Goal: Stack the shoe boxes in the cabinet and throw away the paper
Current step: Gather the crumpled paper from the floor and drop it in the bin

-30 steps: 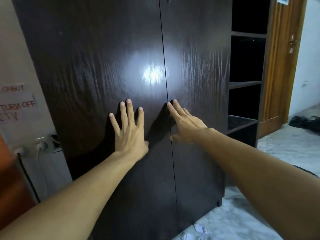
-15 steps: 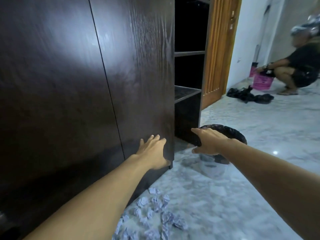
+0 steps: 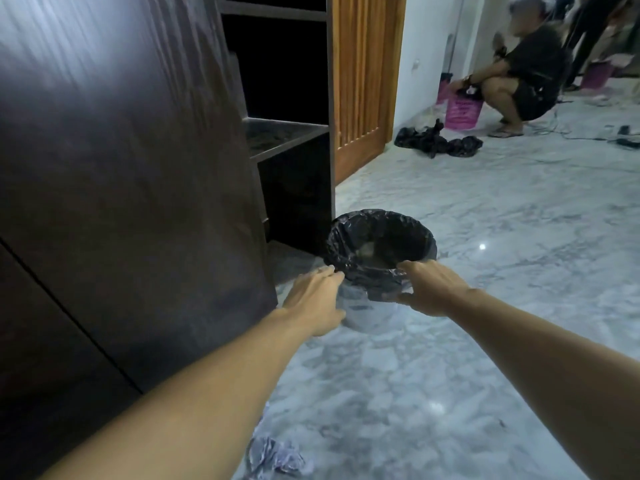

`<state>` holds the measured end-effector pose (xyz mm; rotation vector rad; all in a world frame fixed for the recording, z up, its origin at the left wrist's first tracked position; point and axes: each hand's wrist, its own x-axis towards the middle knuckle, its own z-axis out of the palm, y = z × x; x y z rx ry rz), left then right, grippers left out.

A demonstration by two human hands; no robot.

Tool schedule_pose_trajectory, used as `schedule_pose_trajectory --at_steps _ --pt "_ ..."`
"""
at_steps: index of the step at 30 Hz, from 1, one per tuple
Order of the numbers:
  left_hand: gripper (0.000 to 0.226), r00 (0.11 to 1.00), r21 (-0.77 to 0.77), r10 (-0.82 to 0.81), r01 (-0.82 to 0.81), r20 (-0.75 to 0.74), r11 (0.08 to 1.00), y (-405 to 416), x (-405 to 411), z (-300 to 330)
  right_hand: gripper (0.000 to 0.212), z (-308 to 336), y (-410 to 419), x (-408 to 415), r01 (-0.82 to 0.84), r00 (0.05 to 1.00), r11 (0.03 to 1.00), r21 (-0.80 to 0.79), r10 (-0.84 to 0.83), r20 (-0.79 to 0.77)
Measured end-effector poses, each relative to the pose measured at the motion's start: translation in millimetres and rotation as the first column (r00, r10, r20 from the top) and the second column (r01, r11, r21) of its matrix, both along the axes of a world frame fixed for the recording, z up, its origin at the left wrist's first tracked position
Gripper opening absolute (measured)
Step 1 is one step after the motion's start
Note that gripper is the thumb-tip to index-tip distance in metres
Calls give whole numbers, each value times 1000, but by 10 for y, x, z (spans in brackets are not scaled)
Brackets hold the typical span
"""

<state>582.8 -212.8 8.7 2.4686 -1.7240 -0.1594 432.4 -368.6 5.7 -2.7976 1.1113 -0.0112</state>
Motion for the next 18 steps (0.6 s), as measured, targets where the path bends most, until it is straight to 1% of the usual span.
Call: schedule_pose_trajectory --at_steps 2,4,6,8,10,12,14,18 --pt "70 1000 -17 -18 18 10 1000 -227 25 -137 43 -152 -125 38 4 1000 1000 -30 -3 24" --pt "70 999 -28 -34 35 29 999 -449 61 -275 37 -309 -248 93 -14 998 997 -77 18 55" --pt "69 999 -23 -42 43 33 999 -655 109 -406 39 -441 -357 167 -36 995 992 -119 46 83" --pt "70 997 -17 -58 59 55 998 -839 163 -516 47 -564 -446 245 -59 992 986 -153 75 98" --pt "70 993 -19 -73 75 95 997 -989 214 -601 47 -684 -509 316 -64 992 981 -185 82 95" --pt "66 988 -34 -86 91 124 995 -1098 263 -668 40 -799 -533 364 -53 993 975 -217 74 93" --pt "60 984 -68 -97 108 149 992 -1162 302 -716 38 -890 -536 383 -22 990 967 -255 57 132" --pt "44 970 -201 -110 155 218 967 -1157 379 -781 35 -985 -496 398 14 979 942 -336 55 194"
